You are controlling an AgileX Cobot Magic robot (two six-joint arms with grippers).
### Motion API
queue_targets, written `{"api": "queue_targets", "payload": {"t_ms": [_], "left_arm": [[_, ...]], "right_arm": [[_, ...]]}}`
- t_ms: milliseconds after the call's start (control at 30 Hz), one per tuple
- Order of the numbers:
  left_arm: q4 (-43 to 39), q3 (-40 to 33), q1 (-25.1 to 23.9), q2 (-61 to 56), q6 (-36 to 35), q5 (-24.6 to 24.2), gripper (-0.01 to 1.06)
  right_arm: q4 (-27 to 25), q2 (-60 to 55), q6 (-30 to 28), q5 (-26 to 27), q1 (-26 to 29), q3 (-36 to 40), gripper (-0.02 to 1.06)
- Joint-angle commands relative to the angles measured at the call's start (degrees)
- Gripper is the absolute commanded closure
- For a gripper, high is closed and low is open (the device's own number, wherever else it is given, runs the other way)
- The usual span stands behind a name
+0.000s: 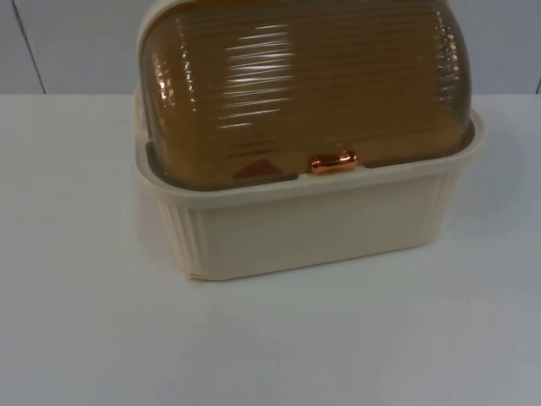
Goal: Open the box lid with the left hand, place the block into the box with the right hand, then close the box lid with the left hand.
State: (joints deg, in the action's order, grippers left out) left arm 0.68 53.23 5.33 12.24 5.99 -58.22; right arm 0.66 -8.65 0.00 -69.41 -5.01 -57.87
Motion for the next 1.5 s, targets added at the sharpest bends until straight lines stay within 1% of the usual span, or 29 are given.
{"api": "queue_targets", "payload": {"t_ms": [0,67,100,167,267,300,433,567,633,700,733,833,867,900,933,967,1000,1067,1100,1167,1267,1333,1467], "left_arm": [[-0.02,-3.67,0.34,-0.28,-0.22,0.05,0.00],[-0.02,-7.19,0.34,-0.28,-0.44,-0.07,0.00],[-0.02,-7.19,0.34,-0.28,-0.44,-0.07,0.00],[0.31,-10.50,0.34,-0.28,-0.86,-0.31,0.00],[0.25,-13.50,0.34,-0.28,-2.47,-1.72,0.00],[0.25,-13.50,0.34,-0.28,-2.47,-1.72,0.00],[0.25,-15.79,0.34,-0.28,-2.47,-2.47,0.00],[0.50,-17.69,0.34,-0.28,-3.76,-2.62,0.00],[2.28,-18.01,1.06,-1.33,-3.76,-2.82,0.00],[3.87,-17.90,1.36,-2.62,-3.22,-2.12,0.00],[5.33,-17.90,1.39,-4.57,-3.08,-1.14,0.00],[4.38,-17.90,1.39,-11.61,-3.21,-0.41,0.00],[3.76,-17.90,1.39,-12.24,-3.34,-0.41,0.00],[3.19,-17.65,1.39,-12.24,-3.24,-1.52,0.00],[3.19,-17.65,1.39,-12.24,-3.24,-1.52,0.00],[2.97,-16.98,1.39,-12.24,-3.24,-2.92,0.00],[2.85,-16.98,1.39,-12.24,-3.24,-2.93,0.00],[2.56,-16.98,1.39,-12.24,-3.08,-0.68,0.00],[2.28,-16.98,1.39,-12.24,-3.08,0.49,0.00],[1.94,-16.98,1.39,-12.24,-3.08,1.15,0.00],[0.55,-16.98,1.39,-12.24,-3.08,0.99,0.00],[-0.68,-16.98,1.39,-12.24,-3.08,0.01,0.00],[-1.28,-16.98,1.39,-12.24,-2.83,0.03,0.00]], "right_arm": [[0.78,0.24,0.00,0.49,-0.22,1.50,0.00],[0.78,0.24,0.00,0.46,-0.22,4.13,0.00],[0.78,0.24,0.00,0.46,-0.22,4.13,0.00],[0.78,0.24,0.00,0.46,-0.22,8.10,0.00],[0.78,0.24,0.00,0.46,-0.22,14.29,0.00],[0.78,0.24,0.00,0.46,-0.22,14.29,0.00],[0.67,0.24,1.01,2.35,-0.22,21.06,0.00],[0.54,0.24,3.28,3.44,-0.22,23.60,0.00],[0.00,0.36,3.67,3.43,-0.22,23.59,0.00],[-0.66,0.64,3.67,3.68,-0.22,23.37,0.00],[-1.88,1.53,3.50,4.14,-0.22,22.91,0.00],[-2.81,6.10,3.50,6.25,-0.22,21.14,0.00],[-2.46,8.17,3.50,6.85,-0.22,20.51,0.00],[-2.27,8.65,3.50,7.30,-0.22,20.18,0.00],[-2.27,8.65,3.50,7.30,-0.22,20.18,0.00],[-1.89,8.65,3.50,7.56,-0.22,19.84,0.00],[-1.47,8.65,2.80,5.78,-0.22,19.03,0.00],[-1.41,8.65,0.31,6.88,-0.22,18.92,0.00],[-1.14,8.65,0.00,8.29,-0.22,18.92,0.00],[-1.14,8.65,0.71,9.23,-0.22,18.92,0.00],[-0.97,8.65,1.01,9.63,-0.22,18.92,0.00],[-0.97,8.65,1.01,9.63,-0.22,18.92,0.00],[-0.29,8.65,1.01,9.66,-0.22,19.17,0.00]]}}
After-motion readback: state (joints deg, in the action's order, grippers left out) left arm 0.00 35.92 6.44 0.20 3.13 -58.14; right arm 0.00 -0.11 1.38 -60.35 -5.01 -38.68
